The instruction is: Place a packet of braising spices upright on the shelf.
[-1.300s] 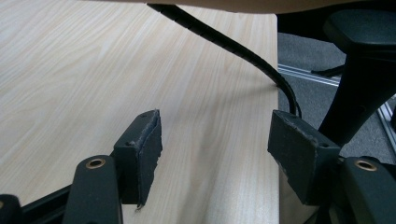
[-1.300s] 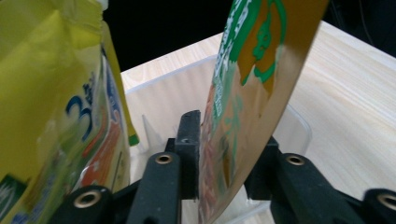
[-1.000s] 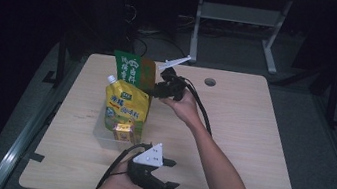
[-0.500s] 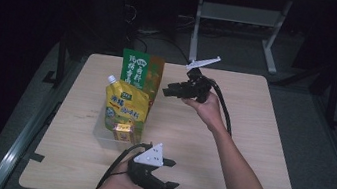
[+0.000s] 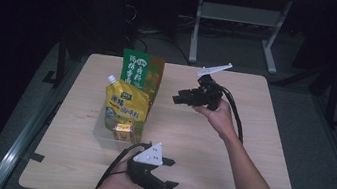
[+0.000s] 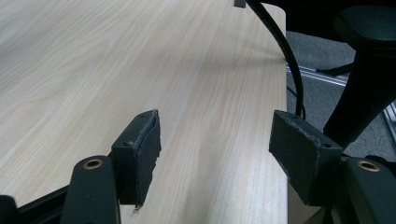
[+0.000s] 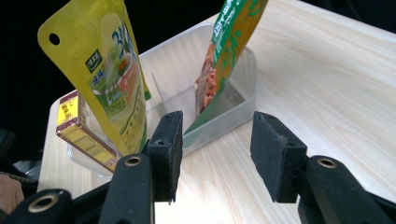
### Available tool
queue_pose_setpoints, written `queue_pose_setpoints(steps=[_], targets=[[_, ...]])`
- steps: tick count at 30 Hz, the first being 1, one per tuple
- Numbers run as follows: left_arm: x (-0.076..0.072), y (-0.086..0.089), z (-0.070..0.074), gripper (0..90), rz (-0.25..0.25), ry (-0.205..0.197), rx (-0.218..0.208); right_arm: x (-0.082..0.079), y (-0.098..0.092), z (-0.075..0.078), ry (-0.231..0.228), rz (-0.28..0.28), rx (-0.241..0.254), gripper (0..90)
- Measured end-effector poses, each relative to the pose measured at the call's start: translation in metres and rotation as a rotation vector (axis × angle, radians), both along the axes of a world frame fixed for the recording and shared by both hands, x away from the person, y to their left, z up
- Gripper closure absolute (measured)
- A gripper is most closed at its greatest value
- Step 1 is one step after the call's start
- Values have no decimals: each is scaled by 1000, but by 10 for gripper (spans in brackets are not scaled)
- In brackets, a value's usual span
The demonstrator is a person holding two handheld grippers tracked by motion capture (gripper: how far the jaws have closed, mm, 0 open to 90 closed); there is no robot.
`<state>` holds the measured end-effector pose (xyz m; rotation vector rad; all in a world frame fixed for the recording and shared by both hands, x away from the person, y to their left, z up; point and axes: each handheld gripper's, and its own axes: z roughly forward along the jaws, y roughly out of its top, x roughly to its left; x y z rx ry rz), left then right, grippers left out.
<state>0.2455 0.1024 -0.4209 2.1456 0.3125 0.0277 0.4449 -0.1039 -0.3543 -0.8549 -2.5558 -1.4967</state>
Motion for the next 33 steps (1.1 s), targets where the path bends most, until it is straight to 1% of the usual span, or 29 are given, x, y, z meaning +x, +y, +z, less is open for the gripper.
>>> queue_pose_setpoints(steps=[1, 3, 6, 9, 10, 13, 14, 15, 17, 19, 21, 23, 27, 32, 33], targets=[[0, 0, 0, 331, 0, 1, 0, -2, -2, 0, -7, -3, 1, 529], [0, 0, 0, 329, 1, 0, 3, -4, -6, 1, -5, -6, -3, 506], [0, 0, 0, 328, 2, 3, 3, -8, -12, -1, -6, -17, -8, 500], [1, 1, 0, 321, 8, 5, 4, -10, -18, -3, 14, -19, -13, 483], [1, 1, 0, 318, 11, 7, 3, -11, -21, -3, 8, -20, -9, 482], [1, 1, -1, 316, 18, 13, 1, -15, -26, -4, 12, -30, -3, 474], [2, 2, -1, 313, 19, 12, 2, -16, -28, -4, 4, -29, -3, 474], [2, 2, -1, 311, 22, 13, 2, -18, -30, -4, 8, -31, -2, 473], [2, 2, -1, 310, 23, 10, 3, -20, -33, -4, 2, -25, 3, 469], [3, 2, -1, 308, 23, 8, 7, -21, -36, -4, 14, -15, 9, 458], [3, 2, -1, 306, 26, 8, 6, -23, -38, -4, 9, -15, 3, 454], [4, 3, -1, 304, 24, 2, 14, -24, -41, -4, 5, -12, 4, 446], [4, 3, -1, 292, 40, 12, 2, -28, -48, -6, 6, -16, 6, 443], [5, 3, -2, 279, 46, 10, 1, -33, -58, -7, 13, -23, -2, 438], [6, 3, -2, 276, 47, 8, 5, -35, -60, -6, 14, -33, -8, 438]])
